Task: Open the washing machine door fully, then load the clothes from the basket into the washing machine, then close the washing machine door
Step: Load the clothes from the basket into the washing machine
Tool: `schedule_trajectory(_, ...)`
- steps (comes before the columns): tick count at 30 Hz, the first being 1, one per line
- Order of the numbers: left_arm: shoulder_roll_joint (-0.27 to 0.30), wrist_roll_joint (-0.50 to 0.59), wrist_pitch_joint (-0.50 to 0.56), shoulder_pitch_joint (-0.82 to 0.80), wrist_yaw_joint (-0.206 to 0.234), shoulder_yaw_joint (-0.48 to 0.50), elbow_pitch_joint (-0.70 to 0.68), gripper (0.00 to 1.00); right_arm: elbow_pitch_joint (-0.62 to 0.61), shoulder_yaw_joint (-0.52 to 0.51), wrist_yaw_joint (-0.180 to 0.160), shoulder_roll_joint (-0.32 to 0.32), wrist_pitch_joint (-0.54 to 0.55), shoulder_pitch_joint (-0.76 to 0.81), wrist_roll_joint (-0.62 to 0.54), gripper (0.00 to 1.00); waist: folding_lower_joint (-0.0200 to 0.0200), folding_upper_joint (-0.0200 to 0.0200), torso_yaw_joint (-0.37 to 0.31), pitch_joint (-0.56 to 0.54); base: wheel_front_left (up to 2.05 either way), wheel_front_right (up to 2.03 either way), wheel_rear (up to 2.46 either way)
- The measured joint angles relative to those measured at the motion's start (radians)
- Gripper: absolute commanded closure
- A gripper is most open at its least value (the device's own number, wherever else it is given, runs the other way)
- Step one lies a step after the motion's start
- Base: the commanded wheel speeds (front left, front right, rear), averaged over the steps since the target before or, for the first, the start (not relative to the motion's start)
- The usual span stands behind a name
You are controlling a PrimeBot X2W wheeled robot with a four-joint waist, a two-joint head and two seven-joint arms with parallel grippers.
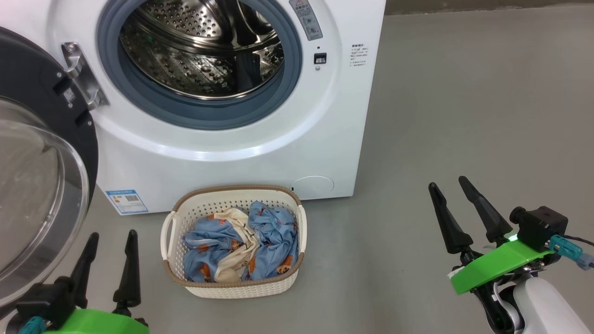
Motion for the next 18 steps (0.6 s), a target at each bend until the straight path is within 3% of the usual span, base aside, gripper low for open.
schedule_trajectory(18, -0.011, 0.006, 0.0, 0.0, -0.003, 0.007, 0.006, 0.0, 0.0, 0.001, 0.0, -0.003, 0.0, 0.0, 0.0, 0.0, 0.0, 0.0, 0.003, 0.007, 0.0, 0.0, 0.0)
